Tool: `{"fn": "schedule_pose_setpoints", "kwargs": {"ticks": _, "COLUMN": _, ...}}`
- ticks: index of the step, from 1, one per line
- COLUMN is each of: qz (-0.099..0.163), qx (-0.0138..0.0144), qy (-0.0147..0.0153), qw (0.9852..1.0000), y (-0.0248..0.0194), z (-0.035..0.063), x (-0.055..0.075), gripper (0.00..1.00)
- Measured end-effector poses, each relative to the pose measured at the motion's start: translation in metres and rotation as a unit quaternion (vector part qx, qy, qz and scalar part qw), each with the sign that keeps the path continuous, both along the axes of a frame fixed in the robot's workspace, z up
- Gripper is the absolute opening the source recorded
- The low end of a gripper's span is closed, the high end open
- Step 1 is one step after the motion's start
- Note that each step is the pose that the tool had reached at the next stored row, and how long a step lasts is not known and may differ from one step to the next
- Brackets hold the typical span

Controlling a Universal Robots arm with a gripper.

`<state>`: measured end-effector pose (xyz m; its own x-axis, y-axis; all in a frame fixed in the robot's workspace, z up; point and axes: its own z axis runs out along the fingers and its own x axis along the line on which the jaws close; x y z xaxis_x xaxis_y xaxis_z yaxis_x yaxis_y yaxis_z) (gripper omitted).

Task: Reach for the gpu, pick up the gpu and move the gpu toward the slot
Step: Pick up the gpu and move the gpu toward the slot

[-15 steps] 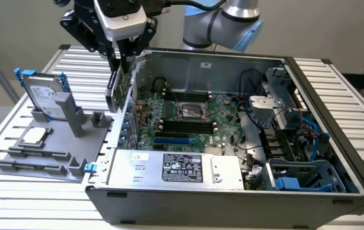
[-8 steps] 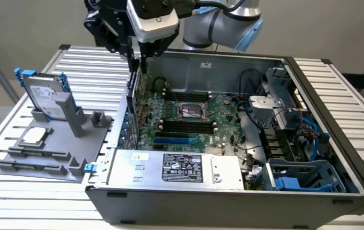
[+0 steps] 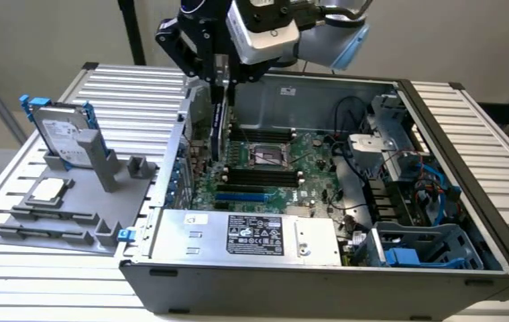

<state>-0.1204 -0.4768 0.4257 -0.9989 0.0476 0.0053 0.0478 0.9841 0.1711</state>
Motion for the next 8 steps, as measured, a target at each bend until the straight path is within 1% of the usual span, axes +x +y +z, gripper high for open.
{"fn": "schedule_pose_setpoints", "kwargs": {"ticks": 4, "qz": 0.0, "qx": -0.0042, "qy": 0.0002, "qw": 1.0, "y": 0.0001, "z": -0.0033, "x": 0.018, "gripper": 0.26}}
{"fn": "schedule_pose_setpoints", "kwargs": {"ticks": 8, "qz": 0.0, "qx": -0.0102, "qy": 0.0003, "qw": 0.9999, "y": 0.0008, "z": -0.0063, "x": 0.036, "gripper": 0.26}}
